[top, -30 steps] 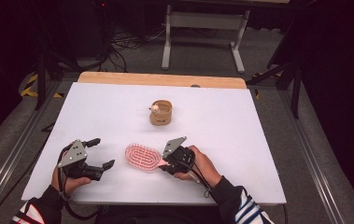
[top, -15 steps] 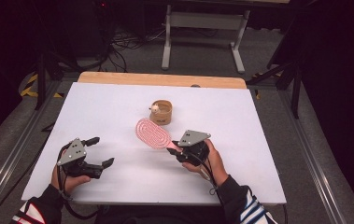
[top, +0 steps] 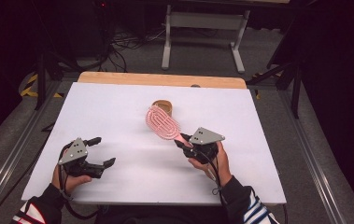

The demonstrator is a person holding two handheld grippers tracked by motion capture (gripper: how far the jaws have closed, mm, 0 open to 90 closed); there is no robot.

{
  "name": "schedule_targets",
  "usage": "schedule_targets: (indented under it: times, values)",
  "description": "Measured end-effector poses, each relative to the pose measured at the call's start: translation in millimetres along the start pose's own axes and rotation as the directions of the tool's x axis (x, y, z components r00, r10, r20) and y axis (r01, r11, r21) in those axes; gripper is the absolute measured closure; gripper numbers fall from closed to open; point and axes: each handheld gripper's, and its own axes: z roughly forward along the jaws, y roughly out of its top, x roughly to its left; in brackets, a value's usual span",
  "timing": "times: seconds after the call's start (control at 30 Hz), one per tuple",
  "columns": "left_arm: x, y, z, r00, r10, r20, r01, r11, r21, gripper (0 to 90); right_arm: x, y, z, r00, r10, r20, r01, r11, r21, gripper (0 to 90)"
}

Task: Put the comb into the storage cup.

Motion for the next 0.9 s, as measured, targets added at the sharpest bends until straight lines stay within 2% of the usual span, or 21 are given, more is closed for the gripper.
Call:
schedule_targets:
  times: [0.13, 0.3, 0.47, 0.57, 0.73, 0.83, 0.9]
  values:
    - [-0.4, 0.5, -0.6, 1.0000, 0.005, -0.001, -0.005, 1.0000, -0.001, 8.7, 0.0, -0.5, -1.9, 0.9998, 0.003, 0.018, -0.003, 1.000, -0.020, 69.8]
    - [0.8, -0.4, 0.0, 0.9999, -0.012, 0.006, 0.012, 0.9999, 0.008, 8.6, 0.5, -1.8, -3.6, 0.9982, 0.006, 0.059, -0.003, 0.999, -0.048, 69.8]
    - [1.4, 1.7, 2.2, 0.9995, -0.031, 0.004, 0.031, 0.9994, -0.011, 9.9, -0.6, -3.8, -3.7, 0.9967, 0.016, 0.080, -0.010, 0.997, -0.075, 69.8]
    - [0.3, 6.2, 6.6, 0.9988, -0.042, 0.023, 0.043, 0.9990, -0.016, 9.9, -0.1, -3.9, -4.3, 0.9955, 0.014, 0.094, -0.006, 0.996, -0.084, 69.8]
    - [-5.2, 25.1, 19.3, 0.9968, -0.054, 0.058, 0.058, 0.9967, -0.057, 11.5, 1.4, -4.4, -3.7, 0.9943, 0.017, 0.105, -0.007, 0.996, -0.094, 69.8]
    - [-8.4, 36.9, 28.3, 0.9923, -0.076, 0.098, 0.084, 0.9933, -0.080, 12.3, 2.6, -4.9, -2.3, 0.9937, 0.019, 0.110, -0.008, 0.995, -0.102, 69.8]
    - [-10.7, 46.4, 35.5, 0.9899, -0.073, 0.121, 0.085, 0.9921, -0.092, 12.4, 3.4, -5.4, -1.5, 0.9936, 0.023, 0.111, -0.011, 0.994, -0.107, 69.8]
